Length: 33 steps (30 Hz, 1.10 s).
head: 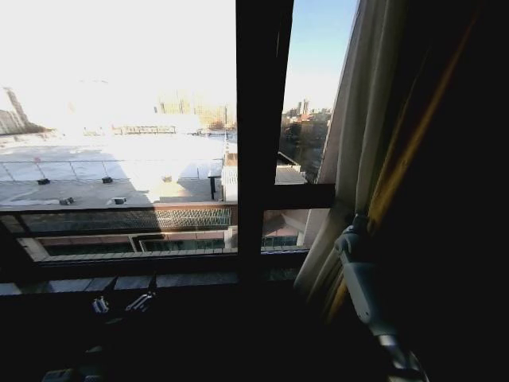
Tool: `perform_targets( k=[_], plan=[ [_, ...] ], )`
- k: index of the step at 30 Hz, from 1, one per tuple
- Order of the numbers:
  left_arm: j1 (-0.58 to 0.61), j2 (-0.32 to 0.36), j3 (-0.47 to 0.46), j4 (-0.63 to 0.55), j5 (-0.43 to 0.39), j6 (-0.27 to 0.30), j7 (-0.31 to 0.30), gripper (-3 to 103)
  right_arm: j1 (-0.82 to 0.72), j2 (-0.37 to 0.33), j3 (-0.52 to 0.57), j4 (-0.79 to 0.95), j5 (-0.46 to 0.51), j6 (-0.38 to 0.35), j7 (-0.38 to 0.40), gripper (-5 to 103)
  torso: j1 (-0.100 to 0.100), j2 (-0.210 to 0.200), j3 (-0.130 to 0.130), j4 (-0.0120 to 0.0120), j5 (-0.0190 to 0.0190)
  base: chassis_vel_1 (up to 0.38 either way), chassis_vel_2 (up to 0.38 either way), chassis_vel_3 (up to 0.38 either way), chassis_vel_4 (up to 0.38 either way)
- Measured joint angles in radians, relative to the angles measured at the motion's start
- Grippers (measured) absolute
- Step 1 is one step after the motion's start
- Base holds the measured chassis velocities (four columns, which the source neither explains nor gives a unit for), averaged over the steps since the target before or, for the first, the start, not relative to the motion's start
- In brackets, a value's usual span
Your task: Open the curtains by pulling them apart, changing their state from closed to fully open.
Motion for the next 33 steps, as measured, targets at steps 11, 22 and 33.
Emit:
perform_targets(
  k=[11, 22, 33],
  plan=[
    [-0.016, 0.0, 0.006, -0.007, -0.002, 0.01, -0.006, 100, -0.245, -0.038, -0.076, 0.384, 0.094, -0.065, -0.162, 19, 0.0, 0.0, 0.0, 0.0, 0.0, 0.0, 0.0, 0.0, 0.0],
    [-0.021, 0.0, -0.002, 0.006, -0.026, 0.026, -0.056, 100, -0.487, -0.091, -0.179, 0.76, 0.192, -0.159, -0.181, 57, 0.0, 0.0, 0.0, 0.0, -0.0003, 0.0, 0.0, 0.0, 0.0],
    [-0.025, 0.0, -0.011, -0.017, -0.031, 0.132, -0.081, 100, -0.627, -0.072, -0.226, 0.869, 0.087, -0.114, -0.195, 98, 0.0, 0.0, 0.0, 0.0, 0.0, 0.0, 0.0, 0.0, 0.0]
  ],
)
